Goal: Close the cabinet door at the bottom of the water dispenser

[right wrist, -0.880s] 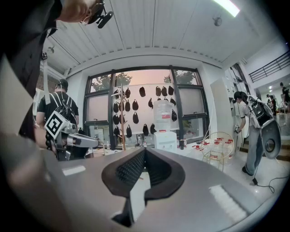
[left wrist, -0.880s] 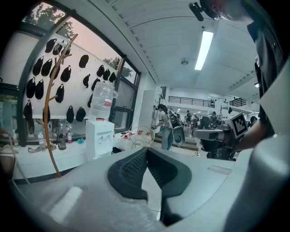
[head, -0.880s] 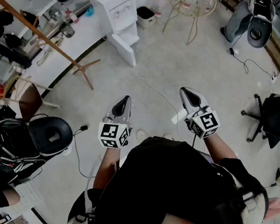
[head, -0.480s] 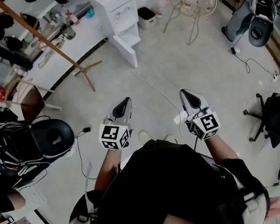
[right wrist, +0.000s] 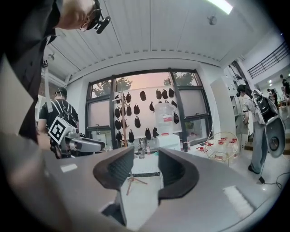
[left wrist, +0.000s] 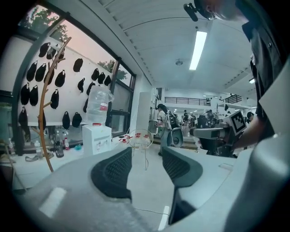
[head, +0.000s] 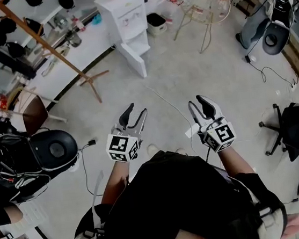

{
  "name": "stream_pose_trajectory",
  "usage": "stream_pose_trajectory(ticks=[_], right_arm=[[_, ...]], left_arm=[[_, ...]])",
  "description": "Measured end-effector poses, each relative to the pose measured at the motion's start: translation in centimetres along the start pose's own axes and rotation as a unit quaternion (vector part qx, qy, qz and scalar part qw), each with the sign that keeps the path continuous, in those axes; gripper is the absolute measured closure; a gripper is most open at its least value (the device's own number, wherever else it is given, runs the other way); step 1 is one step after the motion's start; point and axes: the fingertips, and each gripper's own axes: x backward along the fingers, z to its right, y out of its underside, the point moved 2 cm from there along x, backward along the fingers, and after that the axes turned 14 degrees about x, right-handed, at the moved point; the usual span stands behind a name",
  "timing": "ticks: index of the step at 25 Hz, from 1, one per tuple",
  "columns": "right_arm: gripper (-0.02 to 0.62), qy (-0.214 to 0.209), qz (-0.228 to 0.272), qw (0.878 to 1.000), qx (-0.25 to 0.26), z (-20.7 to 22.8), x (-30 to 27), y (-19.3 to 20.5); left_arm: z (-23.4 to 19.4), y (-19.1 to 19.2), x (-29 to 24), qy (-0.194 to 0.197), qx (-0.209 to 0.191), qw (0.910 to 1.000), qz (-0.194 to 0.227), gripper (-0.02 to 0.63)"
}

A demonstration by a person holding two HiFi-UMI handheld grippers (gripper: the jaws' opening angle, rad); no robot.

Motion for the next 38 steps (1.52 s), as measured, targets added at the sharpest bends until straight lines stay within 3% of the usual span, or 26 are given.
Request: stream_pose_trajectory(ticks=[3,6,15,25,32,38], right_arm=[[0.337,-0.003,0.006,1.000,0.017,0.0,0.2,-0.9],[0.231,-0.011,0.001,1.000,0.026,0.2,0.1,-1.1],[0.219,-0.019,-0.013,1.000,0.021,-0.5,-2.3,-1.6],[0.221,0.004,-0.033,0.999,0.034,-2.9,-5.4,-1.9],[0.221,-0.012,-0.037,0.998,0.039,-4.2,-7.8,-1.5],[0.221,-0.034,-0.017,0.999,0.032,-3.0,-12.1,-1.0]], left_arm=[[0.2,-0.6,-0.4,-0.011,0.002,0.9999,0.009,0.224],[0.6,-1.2,-0.7,-0.013,0.006,0.9997,0.019,0.160],[-1.5,-2.2,0.2,-0.018,0.020,0.9993,0.027,0.156],[-5.8,-2.2,2.8,-0.009,0.026,0.9995,0.017,0.156],[-8.6,-2.1,3.3,-0.027,0.033,0.9989,0.018,0.158],[-10.4,-4.1,2.5,-0.060,0.028,0.9965,0.052,0.175]])
